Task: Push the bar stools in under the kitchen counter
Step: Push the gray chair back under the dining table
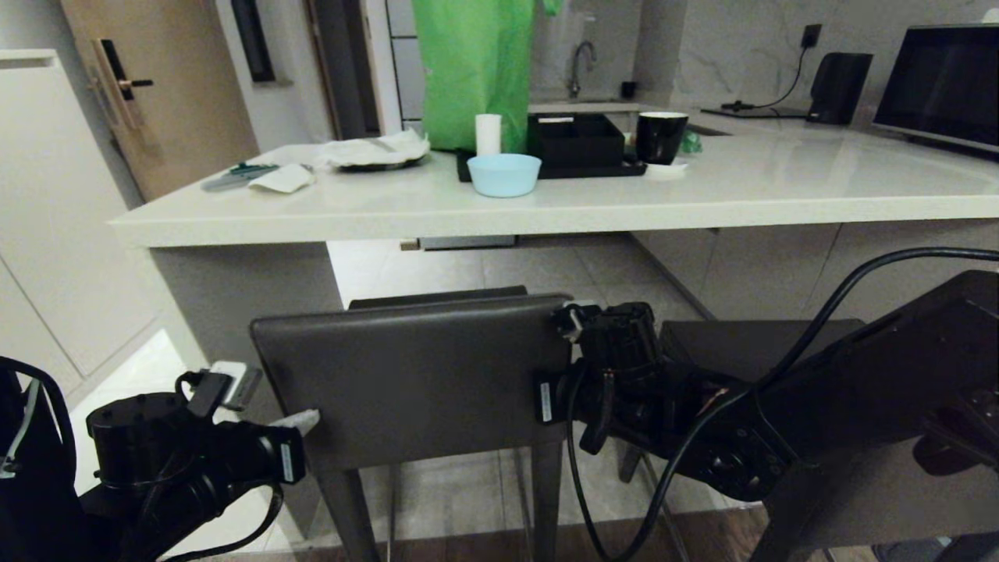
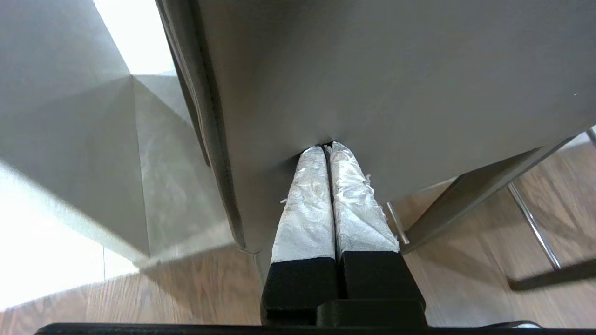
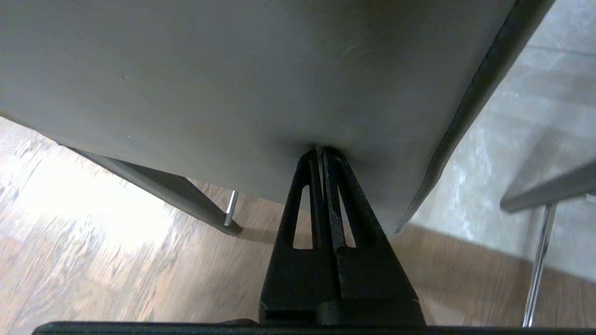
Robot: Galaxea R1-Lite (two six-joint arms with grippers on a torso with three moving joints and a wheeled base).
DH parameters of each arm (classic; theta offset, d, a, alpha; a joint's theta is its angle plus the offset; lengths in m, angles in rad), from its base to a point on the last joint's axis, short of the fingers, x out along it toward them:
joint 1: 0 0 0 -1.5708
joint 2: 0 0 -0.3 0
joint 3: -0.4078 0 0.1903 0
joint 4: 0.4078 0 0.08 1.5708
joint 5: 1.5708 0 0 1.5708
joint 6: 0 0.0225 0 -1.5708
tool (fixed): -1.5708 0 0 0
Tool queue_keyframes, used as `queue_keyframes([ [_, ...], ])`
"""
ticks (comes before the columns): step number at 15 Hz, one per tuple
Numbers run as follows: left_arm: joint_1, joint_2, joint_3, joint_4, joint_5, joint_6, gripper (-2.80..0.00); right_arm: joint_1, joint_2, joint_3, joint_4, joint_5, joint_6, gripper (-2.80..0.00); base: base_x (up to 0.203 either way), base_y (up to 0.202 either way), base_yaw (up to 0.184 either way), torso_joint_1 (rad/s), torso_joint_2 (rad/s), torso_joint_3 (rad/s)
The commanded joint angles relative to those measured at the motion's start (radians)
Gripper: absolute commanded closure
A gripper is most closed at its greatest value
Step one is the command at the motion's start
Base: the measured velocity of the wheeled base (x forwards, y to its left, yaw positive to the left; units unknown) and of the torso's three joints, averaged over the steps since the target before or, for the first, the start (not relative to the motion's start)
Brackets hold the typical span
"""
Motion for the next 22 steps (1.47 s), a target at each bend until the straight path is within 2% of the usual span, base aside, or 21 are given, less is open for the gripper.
queue_keyframes([
  [1, -0.001, -0.001, 0.001, -0.008, -0.001, -0.001, 0.00, 0.000, 0.001, 0.002, -0.002, -0.001, 0.002, 0.00, 0.186, 0.000, 0.002, 0.010, 0.00, 0.002],
  [10, -0.001, 0.001, 0.016, -0.007, 0.000, 0.012, 0.00, 0.007, 0.000, 0.020, -0.005, -0.002, 0.005, 0.00, 0.183, 0.000, 0.000, 0.003, 0.00, 0.003],
  [15, -0.013, -0.007, 0.090, -0.042, 0.000, 0.026, 0.00, 0.015, -0.029, 0.047, -0.005, -0.001, 0.011, 0.00, 0.000, 0.000, 0.000, 0.000, 0.00, 0.000],
  [17, -0.017, -0.028, 0.129, -0.043, -0.004, 0.054, 0.00, 0.021, -0.056, 0.060, -0.005, -0.002, 0.012, 0.00, 0.000, 0.000, 0.000, 0.000, 0.00, 0.000],
  [22, 0.000, -0.216, 0.154, -0.043, 0.016, 0.043, 0.00, 0.040, -0.310, 0.204, 0.005, 0.004, 0.014, 0.00, 0.000, 0.000, 0.000, 0.000, 0.00, 0.000],
])
